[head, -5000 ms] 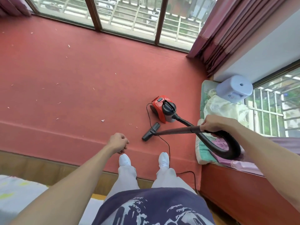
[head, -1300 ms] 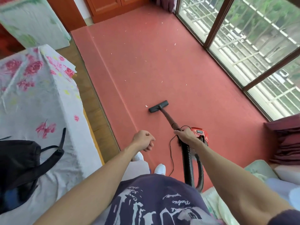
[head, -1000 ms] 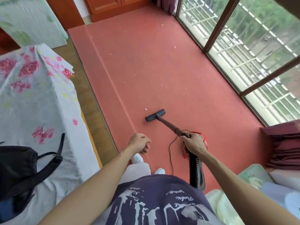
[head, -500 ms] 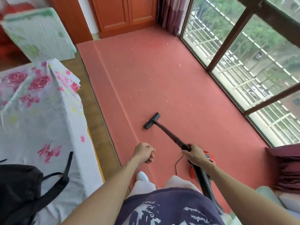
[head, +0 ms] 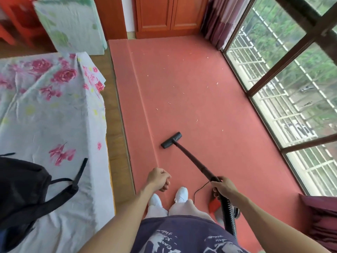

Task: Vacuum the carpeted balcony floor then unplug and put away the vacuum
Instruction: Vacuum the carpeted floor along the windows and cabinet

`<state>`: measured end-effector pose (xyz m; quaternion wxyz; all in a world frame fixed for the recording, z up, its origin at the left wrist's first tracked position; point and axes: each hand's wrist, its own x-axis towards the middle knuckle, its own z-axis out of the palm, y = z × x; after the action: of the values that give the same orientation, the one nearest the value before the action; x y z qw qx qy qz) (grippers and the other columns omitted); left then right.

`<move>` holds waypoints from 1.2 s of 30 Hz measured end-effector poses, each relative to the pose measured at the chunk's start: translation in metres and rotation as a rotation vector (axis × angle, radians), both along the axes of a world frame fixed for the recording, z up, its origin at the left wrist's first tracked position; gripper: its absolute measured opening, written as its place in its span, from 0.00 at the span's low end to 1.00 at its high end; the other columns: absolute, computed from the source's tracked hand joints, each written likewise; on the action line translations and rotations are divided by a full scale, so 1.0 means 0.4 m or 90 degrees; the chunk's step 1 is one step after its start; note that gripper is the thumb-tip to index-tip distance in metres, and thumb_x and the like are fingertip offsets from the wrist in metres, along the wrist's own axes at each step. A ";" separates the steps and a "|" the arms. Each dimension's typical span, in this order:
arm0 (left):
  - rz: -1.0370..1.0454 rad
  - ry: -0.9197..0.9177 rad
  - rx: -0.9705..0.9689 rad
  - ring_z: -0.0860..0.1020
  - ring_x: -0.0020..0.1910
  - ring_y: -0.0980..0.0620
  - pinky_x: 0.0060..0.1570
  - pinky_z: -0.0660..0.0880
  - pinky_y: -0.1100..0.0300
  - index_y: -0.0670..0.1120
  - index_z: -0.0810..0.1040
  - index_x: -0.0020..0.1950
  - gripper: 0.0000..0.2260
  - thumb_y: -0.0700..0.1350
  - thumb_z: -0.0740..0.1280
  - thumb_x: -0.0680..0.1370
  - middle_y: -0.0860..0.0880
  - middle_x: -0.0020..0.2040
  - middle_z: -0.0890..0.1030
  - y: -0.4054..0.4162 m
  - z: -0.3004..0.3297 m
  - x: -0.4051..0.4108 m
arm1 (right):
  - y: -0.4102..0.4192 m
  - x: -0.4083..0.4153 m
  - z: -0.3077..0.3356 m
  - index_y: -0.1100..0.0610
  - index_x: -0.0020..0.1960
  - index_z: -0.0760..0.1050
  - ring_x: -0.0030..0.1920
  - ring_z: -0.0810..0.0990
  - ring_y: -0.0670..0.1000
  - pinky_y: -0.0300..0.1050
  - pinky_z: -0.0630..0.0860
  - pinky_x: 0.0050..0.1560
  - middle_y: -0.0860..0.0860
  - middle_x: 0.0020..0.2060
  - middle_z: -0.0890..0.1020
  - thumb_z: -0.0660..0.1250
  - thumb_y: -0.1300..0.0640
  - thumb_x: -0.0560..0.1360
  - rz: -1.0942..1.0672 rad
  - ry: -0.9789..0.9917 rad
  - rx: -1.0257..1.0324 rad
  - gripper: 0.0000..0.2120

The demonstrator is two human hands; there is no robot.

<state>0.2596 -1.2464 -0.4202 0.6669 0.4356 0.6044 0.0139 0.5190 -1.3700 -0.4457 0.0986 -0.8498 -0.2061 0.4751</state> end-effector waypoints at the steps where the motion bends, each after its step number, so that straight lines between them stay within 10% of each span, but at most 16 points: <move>1: -0.001 0.005 -0.004 0.75 0.27 0.48 0.26 0.72 0.61 0.40 0.79 0.41 0.08 0.37 0.61 0.74 0.44 0.32 0.79 -0.005 -0.004 -0.005 | 0.025 -0.020 0.019 0.58 0.48 0.78 0.27 0.78 0.54 0.55 0.80 0.36 0.53 0.28 0.80 0.69 0.53 0.64 0.000 0.001 0.012 0.15; 6: 0.009 0.015 -0.029 0.74 0.25 0.49 0.25 0.71 0.62 0.40 0.78 0.43 0.06 0.37 0.62 0.75 0.44 0.32 0.78 -0.015 -0.014 -0.005 | 0.084 -0.071 0.082 0.55 0.51 0.77 0.28 0.79 0.50 0.40 0.74 0.30 0.53 0.32 0.82 0.70 0.58 0.71 0.001 -0.019 0.095 0.09; 36: 0.261 0.069 -0.007 0.74 0.24 0.49 0.26 0.72 0.61 0.39 0.79 0.44 0.05 0.36 0.64 0.75 0.45 0.29 0.78 0.074 0.011 0.352 | 0.251 0.449 0.030 0.60 0.56 0.75 0.26 0.74 0.53 0.44 0.72 0.28 0.57 0.31 0.78 0.68 0.67 0.72 0.187 0.083 0.004 0.13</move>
<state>0.4003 -1.2170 -0.4157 0.6193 0.2996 0.7153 0.1227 0.6988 -1.2697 -0.4338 0.0434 -0.7776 -0.3230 0.5378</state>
